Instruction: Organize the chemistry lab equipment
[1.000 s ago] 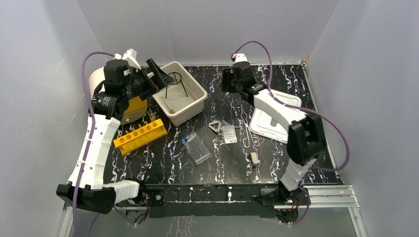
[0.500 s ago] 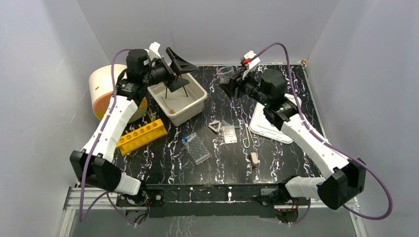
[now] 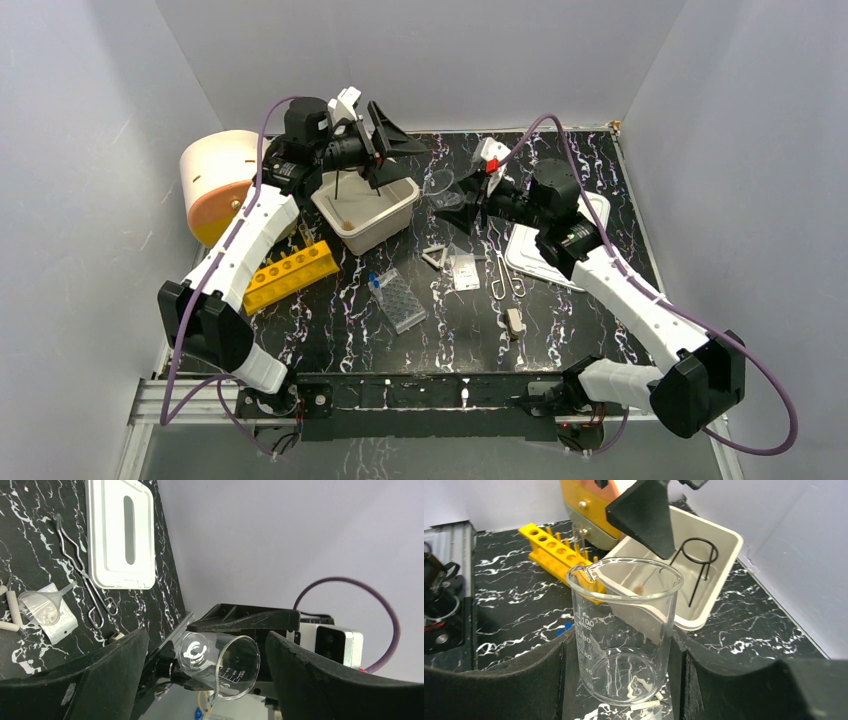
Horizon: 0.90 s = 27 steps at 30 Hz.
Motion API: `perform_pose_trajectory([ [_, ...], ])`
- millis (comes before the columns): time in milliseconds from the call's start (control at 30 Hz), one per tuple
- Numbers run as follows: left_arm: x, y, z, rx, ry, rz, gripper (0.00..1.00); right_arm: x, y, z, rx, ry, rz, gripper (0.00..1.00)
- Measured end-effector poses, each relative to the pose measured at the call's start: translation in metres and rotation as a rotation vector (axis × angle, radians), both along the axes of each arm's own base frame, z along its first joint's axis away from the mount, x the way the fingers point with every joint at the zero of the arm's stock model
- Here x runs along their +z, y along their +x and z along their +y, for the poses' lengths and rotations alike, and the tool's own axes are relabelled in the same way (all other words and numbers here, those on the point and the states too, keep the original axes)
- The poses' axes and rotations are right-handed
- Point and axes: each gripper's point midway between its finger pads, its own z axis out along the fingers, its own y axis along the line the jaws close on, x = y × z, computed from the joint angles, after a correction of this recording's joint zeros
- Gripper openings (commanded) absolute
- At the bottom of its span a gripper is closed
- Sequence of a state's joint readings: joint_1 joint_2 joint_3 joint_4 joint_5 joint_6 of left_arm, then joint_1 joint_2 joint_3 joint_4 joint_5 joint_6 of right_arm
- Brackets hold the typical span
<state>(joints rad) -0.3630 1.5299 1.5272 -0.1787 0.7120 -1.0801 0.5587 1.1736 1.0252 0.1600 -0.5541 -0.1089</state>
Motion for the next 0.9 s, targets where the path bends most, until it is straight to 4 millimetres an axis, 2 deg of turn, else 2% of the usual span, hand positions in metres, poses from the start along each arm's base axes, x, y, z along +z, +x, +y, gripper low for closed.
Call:
perform_pose_trajectory([
  [167, -0.006, -0.015, -0.002, -0.088, 0.041, -0.058, 0.57, -0.006, -0.012, 0.008, 0.098, -0.017, 0.017, 0.49],
  [333, -0.015, -0.029, -0.001, -0.173, 0.074, -0.087, 0.44, -0.008, -0.020, 0.015, 0.181, -0.031, 0.036, 0.46],
  [433, -0.017, -0.036, -0.001, -0.225, 0.084, -0.125, 0.43, -0.011, -0.024, 0.018, 0.215, -0.037, 0.057, 0.46],
  [567, -0.018, -0.047, 0.000, -0.273, 0.087, -0.171, 0.48, -0.019, -0.028, 0.019, 0.239, -0.049, 0.091, 0.46],
  [700, -0.016, -0.059, 0.002, -0.315, 0.076, -0.204, 0.41, -0.023, -0.031, 0.020, 0.262, -0.051, 0.113, 0.45],
  [900, -0.021, -0.072, 0.002, -0.376, 0.053, -0.190, 0.38, -0.028, -0.035, 0.024, 0.294, -0.048, 0.152, 0.46],
])
